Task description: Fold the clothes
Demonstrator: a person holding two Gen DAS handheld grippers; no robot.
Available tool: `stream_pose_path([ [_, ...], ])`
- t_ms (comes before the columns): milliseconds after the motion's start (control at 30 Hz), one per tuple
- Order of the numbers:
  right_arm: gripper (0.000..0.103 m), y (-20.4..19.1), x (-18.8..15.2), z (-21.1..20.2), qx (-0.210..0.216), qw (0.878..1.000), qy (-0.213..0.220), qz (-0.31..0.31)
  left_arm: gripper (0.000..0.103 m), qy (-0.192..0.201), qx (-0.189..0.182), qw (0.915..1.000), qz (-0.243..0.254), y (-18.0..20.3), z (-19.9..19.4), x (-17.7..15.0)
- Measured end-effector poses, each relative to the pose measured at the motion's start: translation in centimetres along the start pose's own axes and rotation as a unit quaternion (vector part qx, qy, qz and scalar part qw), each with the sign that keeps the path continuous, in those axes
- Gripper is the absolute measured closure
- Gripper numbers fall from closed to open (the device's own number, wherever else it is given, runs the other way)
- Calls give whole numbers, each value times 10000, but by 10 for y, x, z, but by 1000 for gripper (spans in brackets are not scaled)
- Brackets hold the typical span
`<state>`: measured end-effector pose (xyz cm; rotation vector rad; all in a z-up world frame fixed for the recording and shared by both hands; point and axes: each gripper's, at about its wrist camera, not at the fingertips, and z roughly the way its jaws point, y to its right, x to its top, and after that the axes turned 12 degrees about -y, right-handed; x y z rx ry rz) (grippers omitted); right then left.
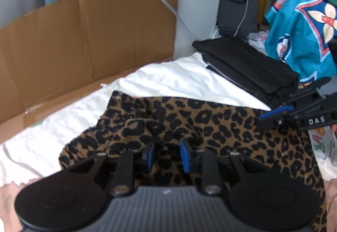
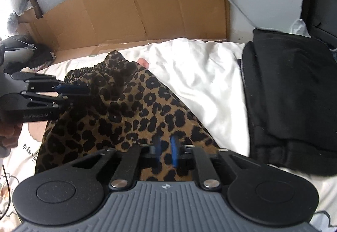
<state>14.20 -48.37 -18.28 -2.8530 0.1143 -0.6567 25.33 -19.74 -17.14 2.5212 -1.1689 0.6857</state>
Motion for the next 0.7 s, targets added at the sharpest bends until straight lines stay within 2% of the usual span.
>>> stream_pose_path([
  [33, 67, -1, 2, 5, 8, 10000, -7, 8, 74, -33, 13, 10000, -2, -1, 3, -1],
  [67, 66, -2, 4, 10, 29, 10000, -26, 20, 74, -66, 26, 10000, -5, -2, 7, -2],
  [200, 66, 4, 7, 30, 17, 9995, -271, 129, 74, -260, 113, 9995, -135, -8, 21, -7],
  [433, 67, 13, 9, 28, -272, 9992, -190, 219, 75, -285, 171, 9992, -232, -6, 17, -12],
  [700, 66, 5, 10, 8, -341, 9994, 20, 68, 75, 206, 170, 9995, -168, -12, -25, -19],
])
